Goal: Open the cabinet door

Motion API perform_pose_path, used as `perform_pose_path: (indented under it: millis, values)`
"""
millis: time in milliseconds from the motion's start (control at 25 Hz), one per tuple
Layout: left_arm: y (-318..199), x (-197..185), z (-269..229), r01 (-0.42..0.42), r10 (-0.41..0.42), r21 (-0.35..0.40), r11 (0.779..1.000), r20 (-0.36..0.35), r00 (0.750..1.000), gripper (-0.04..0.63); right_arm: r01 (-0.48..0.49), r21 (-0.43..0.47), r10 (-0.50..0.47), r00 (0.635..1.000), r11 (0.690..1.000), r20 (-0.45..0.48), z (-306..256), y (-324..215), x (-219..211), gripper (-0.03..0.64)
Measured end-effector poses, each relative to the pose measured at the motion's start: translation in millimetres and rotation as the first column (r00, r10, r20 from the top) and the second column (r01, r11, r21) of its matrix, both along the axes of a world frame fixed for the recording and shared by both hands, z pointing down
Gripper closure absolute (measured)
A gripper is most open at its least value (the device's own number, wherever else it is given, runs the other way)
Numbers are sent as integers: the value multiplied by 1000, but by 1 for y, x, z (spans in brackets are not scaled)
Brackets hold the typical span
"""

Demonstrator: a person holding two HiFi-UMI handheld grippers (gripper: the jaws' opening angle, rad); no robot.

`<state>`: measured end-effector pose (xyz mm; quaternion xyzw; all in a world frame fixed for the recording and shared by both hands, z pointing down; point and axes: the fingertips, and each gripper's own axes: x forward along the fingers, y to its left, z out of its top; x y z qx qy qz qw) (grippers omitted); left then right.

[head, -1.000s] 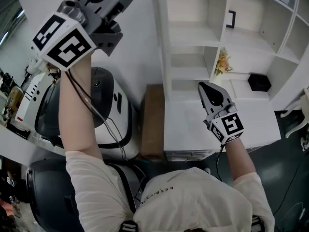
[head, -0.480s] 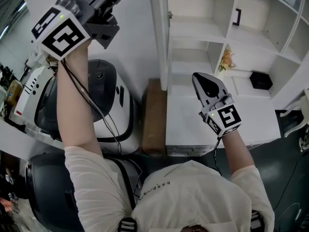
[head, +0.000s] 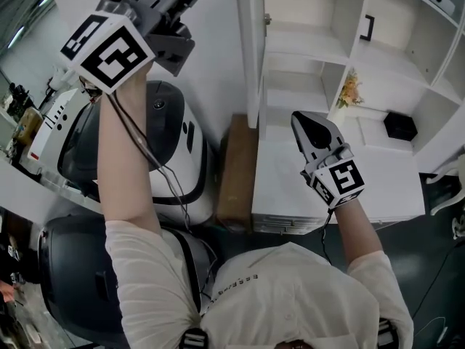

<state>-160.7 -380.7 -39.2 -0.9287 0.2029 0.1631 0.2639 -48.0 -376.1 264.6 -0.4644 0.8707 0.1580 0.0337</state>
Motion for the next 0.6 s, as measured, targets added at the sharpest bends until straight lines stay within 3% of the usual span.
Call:
perform_pose_path:
  millis: [200,360,600]
  values:
    - [7,-24,20,138,-140,-40,990,-47,989,459,31,-4,-31,1000,1000,-4,7,21,-8,603]
    - [14,-34,48,269,-270,-43,962,-31,962,449,60,-10,-60,998,998,0,10,36,-8,603]
    - [40,-23,97,328,-328,-54,943,22,945,451,88,-36,-88,996,996,2,22,61,-6,603]
